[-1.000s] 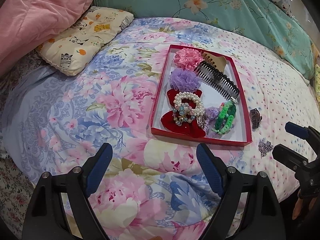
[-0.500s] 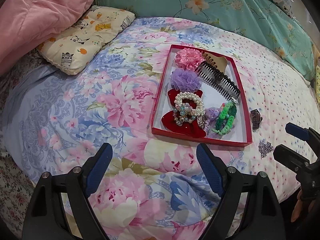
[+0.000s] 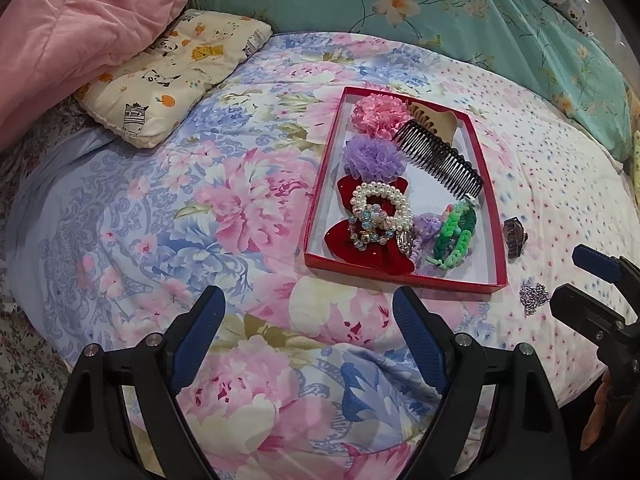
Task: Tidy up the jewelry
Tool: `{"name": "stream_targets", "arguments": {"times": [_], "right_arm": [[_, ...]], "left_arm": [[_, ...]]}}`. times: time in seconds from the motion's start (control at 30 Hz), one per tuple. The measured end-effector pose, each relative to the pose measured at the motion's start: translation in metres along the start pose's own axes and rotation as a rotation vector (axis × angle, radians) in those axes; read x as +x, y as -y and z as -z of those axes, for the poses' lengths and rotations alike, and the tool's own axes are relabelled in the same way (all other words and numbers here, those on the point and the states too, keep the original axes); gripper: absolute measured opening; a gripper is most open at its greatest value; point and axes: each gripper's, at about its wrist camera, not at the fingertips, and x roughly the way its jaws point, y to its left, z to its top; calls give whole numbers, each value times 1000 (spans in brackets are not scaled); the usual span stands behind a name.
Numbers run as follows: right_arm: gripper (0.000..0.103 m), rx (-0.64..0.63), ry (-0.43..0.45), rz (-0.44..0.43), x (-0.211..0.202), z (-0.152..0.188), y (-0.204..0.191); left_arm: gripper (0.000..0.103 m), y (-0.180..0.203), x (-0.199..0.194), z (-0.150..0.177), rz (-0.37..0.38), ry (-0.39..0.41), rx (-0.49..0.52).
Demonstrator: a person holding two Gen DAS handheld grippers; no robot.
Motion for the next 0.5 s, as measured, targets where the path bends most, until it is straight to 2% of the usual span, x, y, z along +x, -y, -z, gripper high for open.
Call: {"name": "stream_targets", "arguments": {"times": [0.5], "right_arm": [[101,-1,1,1,0,0,-2]], "left_arm": [[87,1,0,0,-9,8,5]]}}
